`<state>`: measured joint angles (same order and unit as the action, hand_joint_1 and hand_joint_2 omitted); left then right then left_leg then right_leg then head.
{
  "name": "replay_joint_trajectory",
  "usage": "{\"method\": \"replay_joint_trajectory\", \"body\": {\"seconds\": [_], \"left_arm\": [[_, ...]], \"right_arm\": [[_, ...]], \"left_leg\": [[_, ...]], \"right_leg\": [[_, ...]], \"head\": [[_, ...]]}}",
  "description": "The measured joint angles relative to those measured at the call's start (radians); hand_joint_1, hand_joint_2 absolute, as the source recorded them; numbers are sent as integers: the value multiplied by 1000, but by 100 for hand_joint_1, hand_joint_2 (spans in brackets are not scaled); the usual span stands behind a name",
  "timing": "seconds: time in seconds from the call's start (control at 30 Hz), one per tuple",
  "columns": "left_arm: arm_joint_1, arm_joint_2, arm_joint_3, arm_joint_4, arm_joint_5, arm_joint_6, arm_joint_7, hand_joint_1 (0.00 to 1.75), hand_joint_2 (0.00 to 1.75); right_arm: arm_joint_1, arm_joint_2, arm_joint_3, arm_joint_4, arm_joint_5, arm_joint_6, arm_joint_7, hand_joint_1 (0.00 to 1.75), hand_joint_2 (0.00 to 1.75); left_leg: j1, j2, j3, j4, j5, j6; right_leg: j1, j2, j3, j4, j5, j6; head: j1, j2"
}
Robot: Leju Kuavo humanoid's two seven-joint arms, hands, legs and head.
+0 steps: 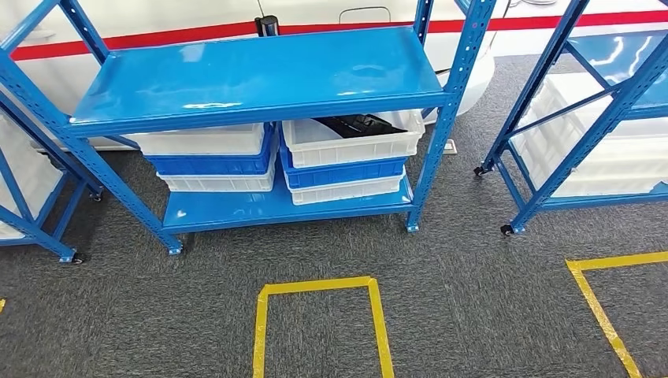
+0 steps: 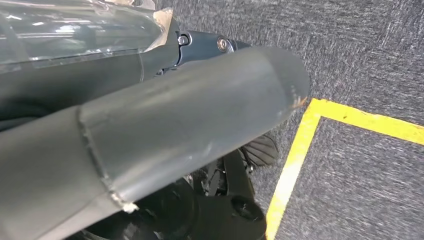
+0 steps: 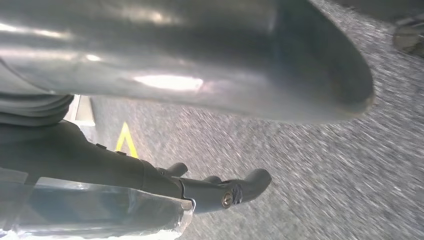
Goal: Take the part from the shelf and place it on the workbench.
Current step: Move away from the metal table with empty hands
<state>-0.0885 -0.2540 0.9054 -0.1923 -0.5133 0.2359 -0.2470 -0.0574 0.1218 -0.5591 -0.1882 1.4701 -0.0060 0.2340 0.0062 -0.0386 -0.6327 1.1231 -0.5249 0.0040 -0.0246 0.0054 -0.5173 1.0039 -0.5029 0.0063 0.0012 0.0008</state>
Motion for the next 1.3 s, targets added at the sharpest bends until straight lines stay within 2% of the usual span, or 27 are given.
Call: {"method": "replay_joint_trajectory", "body": {"seconds": [0.03, 0.07, 0.1, 0.13, 0.17, 0.23, 0.27, 0.33, 0.37, 0.43, 0.47, 0.5, 0.57, 0.83, 1.03, 1.17, 1.3], "left_arm": [[-1, 0, 0, 0, -1, -1, -1, 0, 0], [-2, 1, 0, 0, -3, -3, -2, 0, 0], [-1, 1, 0, 0, -4, -3, -3, 0, 0], [0, 2, 0, 0, -4, -5, -2, 0, 44], [0, 3, 0, 0, -1, -7, 3, 0, 87], [-1, 5, 2, 0, 11, -16, 25, 0, 175], [-2, 7, 3, 0, 17, -22, 40, 0, 175], [-4, 9, 7, 0, 22, -32, 69, 0, 175], [-5, 10, 9, 0, 22, -34, 78, 0, 131], [-5, 10, 13, 0, 23, -34, 90, 0, 44], [-5, 11, 14, 0, 24, -33, 92, 0, 44], [-5, 11, 16, 0, 25, -31, 95, 0, 87], [-5, 11, 18, 0, 28, -27, 109, 0, 175], [-8, 13, 26, 0, 31, -30, 150, 0, 175], [-9, 17, 18, 0, 34, -39, 172, 0, 175], [3, 35, -35, -3, 68, -58, 181, 0, 175], [20, 55, -101, -12, 110, -74, 185, 0, 175]], "right_arm": [[2, 1, 0, 0, -4, -6, -4, 0, 0], [4, 1, 0, 0, -7, -12, -7, 0, 0], [4, 1, -1, 0, -10, -18, -10, 0, 0], [5, 0, -1, 0, -11, -23, -12, 0, 0], [4, 1, -1, 0, -13, -29, -13, 0, 0], [2, 2, -2, 0, -14, -41, -14, 0, 0], [1, 3, -3, 0, -16, -47, -14, 0, 0], [0, 4, -6, 0, -23, -56, -14, 0, 0], [0, 3, -8, 0, -27, -59, -14, 0, 0], [1, 2, -11, 0, -31, -62, -14, 0, 87], [1, 2, -12, 0, -32, -64, -14, 0, 131], [1, 2, -13, 0, -32, -67, -14, 0, 175], [0, 1, -16, 0, -33, -76, -14, 0, 175], [2, 1, -22, 0, -41, -85, -14, 0, 175], [4, 0, -34, 0, -68, -85, -12, 0, 175], [17, -7, -16, -7, -160, -84, -23, 0, 0], [33, -17, 20, -18, -281, -76, -42, 0, 0]], "left_leg": [[1, 20, -35, 72, -34, -3], [2, 29, -69, 137, -58, -5], [4, 33, -89, 175, -65, -6], [5, 35, -90, 174, -52, -5], [5, 36, -70, 132, -22, -2], [1, 45, 3, -9, 40, 10], [-2, 50, 31, -64, 57, 16], [-9, 55, 50, -106, 60, 23], [-10, 53, 52, -109, 62, 23], [-11, 49, 56, -115, 68, 15], [-11, 48, 59, -118, 70, 11], [-13, 47, 59, -119, 70, 8], [-18, 46, 59, -118, 68, 11], [-23, 46, 60, -117, 64, 21], [-22, 46, 61, -117, 63, 22], [-20, 46, 62, -117, 63, 22], [-18, 46, 62, -117, 63, 21]], "right_leg": [[3, -10, -1, 0, -1, -5], [5, -19, -1, 0, -3, -8], [7, -27, -1, 0, -4, -9], [8, -33, 0, 0, -5, -10], [9, -37, 1, 0, -5, -11], [12, -40, 5, 0, -8, -10], [16, -41, 6, 1, -10, -8], [20, -44, 6, -1, -12, -1], [21, -46, 6, -2, -14, 2], [25, -50, 4, -6, -16, 1], [27, -50, 3, -7, -16, -1], [28, -51, 3, -8, -16, -3], [26, -51, 6, -11, -15, -3], [21, -51, 9, -18, -13, 5], [20, -51, 10, -19, -13, 8], [21, -51, 11, -19, -13, 8], [23, -51, 11, -19, -13, 7]], "head": [[-2, 0], [-2, 0], [-3, 0], [-3, 0], [-3, 0], [-3, 0], [-2, 0], [-2, 0], [-3, 0], [-1, 0], [-1, 0], [1, 0], [1, 0], [1, 0], [1, 0], [1, 0], [1, 0]]}}
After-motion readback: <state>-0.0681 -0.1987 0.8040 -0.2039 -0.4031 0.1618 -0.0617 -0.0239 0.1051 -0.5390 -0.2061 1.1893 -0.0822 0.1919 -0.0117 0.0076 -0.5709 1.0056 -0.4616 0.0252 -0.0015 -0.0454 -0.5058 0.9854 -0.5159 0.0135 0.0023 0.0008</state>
